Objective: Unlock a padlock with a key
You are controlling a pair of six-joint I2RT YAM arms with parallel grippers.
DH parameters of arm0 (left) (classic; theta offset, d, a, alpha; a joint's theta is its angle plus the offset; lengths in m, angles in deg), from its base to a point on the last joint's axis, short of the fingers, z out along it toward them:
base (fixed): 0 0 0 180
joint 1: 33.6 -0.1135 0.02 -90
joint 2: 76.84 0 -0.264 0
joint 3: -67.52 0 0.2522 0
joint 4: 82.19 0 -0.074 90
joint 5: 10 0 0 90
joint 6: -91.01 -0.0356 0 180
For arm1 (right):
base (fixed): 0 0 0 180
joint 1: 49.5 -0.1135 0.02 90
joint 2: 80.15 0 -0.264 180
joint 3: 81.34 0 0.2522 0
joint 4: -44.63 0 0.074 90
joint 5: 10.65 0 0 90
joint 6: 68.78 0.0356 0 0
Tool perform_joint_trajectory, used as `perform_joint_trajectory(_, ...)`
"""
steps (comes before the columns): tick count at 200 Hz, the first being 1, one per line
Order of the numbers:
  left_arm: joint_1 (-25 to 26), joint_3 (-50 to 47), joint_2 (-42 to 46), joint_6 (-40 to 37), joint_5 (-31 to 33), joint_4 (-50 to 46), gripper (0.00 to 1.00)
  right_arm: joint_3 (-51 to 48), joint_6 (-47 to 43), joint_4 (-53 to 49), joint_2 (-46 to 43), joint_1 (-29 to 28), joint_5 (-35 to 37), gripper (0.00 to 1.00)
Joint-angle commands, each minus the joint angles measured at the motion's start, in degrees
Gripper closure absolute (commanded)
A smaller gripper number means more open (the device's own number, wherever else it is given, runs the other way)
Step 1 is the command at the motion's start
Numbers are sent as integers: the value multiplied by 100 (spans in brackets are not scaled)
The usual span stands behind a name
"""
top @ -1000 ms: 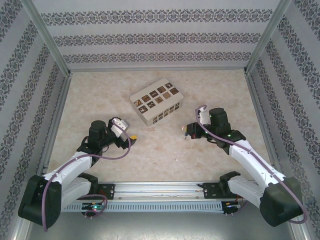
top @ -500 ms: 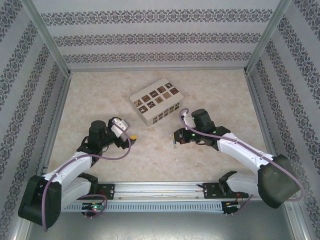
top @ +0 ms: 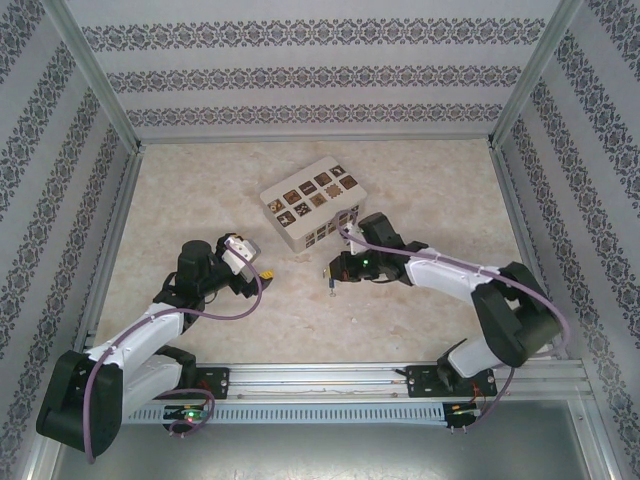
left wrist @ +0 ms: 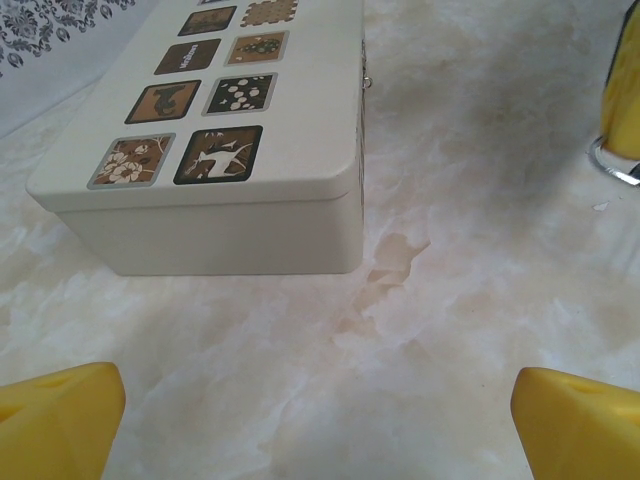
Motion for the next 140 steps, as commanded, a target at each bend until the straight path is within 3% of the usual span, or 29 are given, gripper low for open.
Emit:
perform_joint_trajectory(1, -25, 149, 60, -121, -87, -16, 1, 332, 166, 158, 318, -138, -194, 100)
perform_joint_trajectory(140, -24, 170, 91, -143, -100, -38, 1, 817, 738, 939, 1760, -115, -165, 100)
